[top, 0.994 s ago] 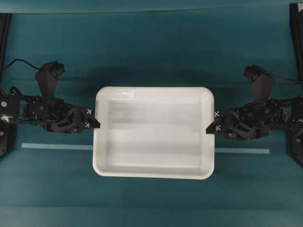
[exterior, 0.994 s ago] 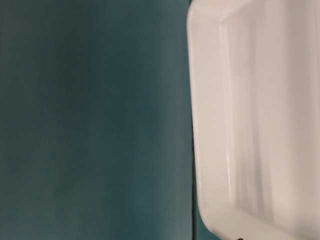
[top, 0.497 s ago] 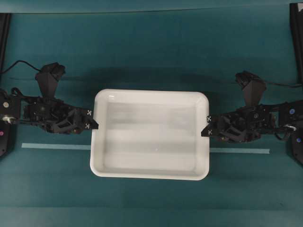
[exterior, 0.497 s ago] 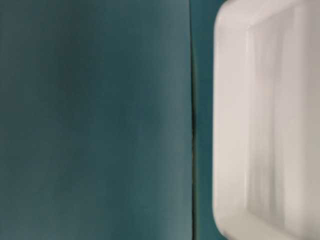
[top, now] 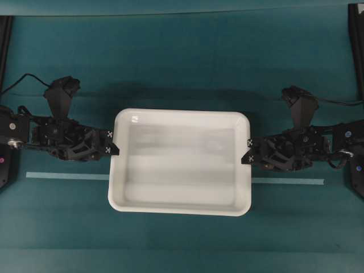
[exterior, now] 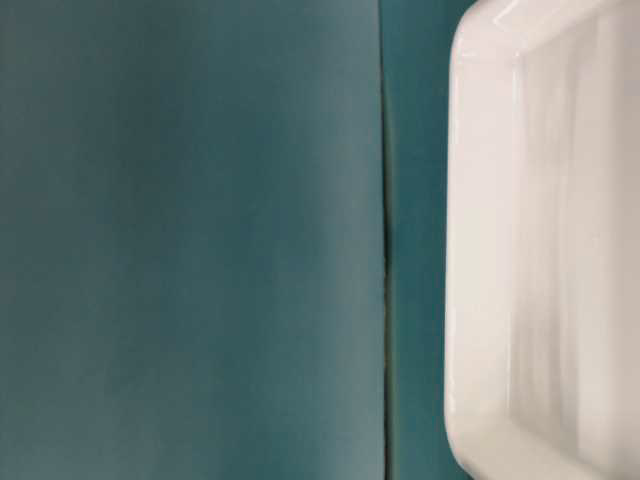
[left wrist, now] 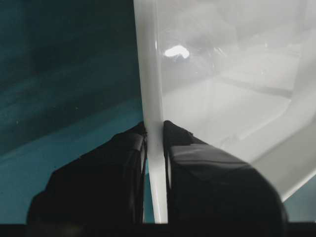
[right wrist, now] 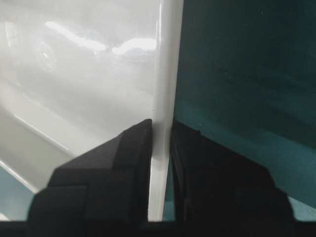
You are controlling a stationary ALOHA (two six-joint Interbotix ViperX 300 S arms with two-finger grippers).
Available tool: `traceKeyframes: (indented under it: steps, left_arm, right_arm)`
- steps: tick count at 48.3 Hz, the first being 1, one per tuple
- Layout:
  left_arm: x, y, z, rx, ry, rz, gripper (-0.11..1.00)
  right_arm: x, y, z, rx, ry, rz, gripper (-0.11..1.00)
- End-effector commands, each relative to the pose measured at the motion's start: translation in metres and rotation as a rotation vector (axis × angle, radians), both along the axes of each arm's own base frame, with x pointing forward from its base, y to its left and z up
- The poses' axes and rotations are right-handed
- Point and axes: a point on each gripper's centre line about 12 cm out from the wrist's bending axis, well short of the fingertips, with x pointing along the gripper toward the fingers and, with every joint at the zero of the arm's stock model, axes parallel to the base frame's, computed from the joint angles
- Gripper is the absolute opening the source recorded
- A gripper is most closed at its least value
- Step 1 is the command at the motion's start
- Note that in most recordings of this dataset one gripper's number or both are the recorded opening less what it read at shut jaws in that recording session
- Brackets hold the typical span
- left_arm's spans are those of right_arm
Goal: Lift the white case with both hands.
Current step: 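Open both grippers to release the tray's side walls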
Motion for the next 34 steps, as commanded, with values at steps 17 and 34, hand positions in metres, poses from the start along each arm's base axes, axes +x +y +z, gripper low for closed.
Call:
traceKeyframes:
  steps: [17,34]
  left_arm:
    - [-0.003,0.001,-0.017,0.003,0.013,-0.004,0.05]
    - [-0.004,0.001,-0.015,0.002,0.009,-0.001,0.85]
  right_arm:
    - [-0.011,-0.002,-0.016,-0.007,0.041,-0.008,0.19]
    - [-0.002,-0.004,-0.01,-0.01,0.012,-0.012,0.91]
